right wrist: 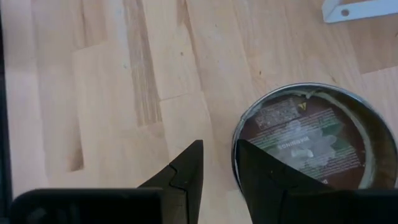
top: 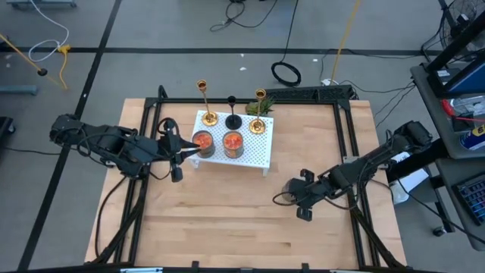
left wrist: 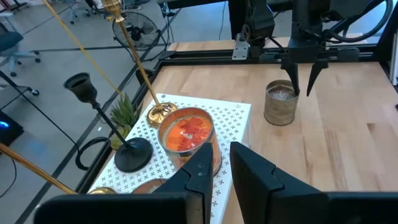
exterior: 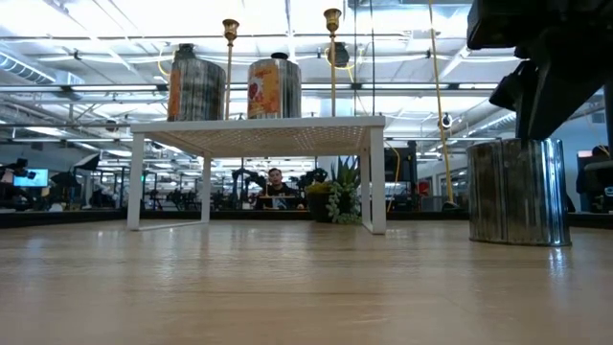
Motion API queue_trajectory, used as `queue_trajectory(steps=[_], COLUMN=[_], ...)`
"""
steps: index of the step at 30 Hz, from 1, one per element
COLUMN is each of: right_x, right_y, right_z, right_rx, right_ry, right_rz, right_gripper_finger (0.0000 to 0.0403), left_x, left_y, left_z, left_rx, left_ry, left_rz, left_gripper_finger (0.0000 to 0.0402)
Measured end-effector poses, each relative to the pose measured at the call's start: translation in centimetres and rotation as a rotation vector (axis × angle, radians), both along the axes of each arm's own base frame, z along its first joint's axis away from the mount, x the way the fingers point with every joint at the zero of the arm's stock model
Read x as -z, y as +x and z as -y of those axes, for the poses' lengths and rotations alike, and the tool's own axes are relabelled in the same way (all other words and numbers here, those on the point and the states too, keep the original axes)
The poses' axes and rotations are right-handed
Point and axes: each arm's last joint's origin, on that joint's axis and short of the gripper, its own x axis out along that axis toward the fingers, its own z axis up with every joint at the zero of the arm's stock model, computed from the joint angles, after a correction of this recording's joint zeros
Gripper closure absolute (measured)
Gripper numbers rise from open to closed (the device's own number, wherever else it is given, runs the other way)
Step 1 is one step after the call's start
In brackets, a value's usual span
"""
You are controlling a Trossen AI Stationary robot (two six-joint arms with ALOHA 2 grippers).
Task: Pick & Place candle stick holders
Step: Put the orange scented candle on the shelf
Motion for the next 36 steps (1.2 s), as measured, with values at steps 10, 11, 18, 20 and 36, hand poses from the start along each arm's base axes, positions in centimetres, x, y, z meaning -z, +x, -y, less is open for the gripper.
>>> queue_trajectory(steps=[10, 11, 18, 20, 36], right_x=[0.10, 0.15, 0.21, 0.20, 0.81], right_y=[0.12, 0.14, 0.15, 0.15, -0.11], right_z=[0.16, 0.15, 0.14, 0.14, 0.27], right_rx=[-0.024, -0.024, -0.027, -0.026, -0.119], right_ry=[-0.069, -0.072, -0.073, -0.072, -0.131], right_rz=[0.018, 0.017, 0.014, 0.014, 0.007], right_gripper_finger=[0.0312, 0.0312, 0.0312, 0.0312, 0.0312], left_x=[0.00, 0.00, 0.00, 0.00, 0.09], left_y=[0.00, 0.00, 0.00, 0.00, -0.04], left_z=[0.00, 0.00, 0.00, 0.00, 0.01], left_rx=[0.000, 0.000, 0.000, 0.000, 0.011], left_ry=[0.000, 0.000, -0.001, 0.000, 0.005], left_rz=[0.000, 0.000, 0.000, -0.001, -0.013], left_gripper_finger=[0.0339, 0.0339, 0.0339, 0.0339, 0.0339])
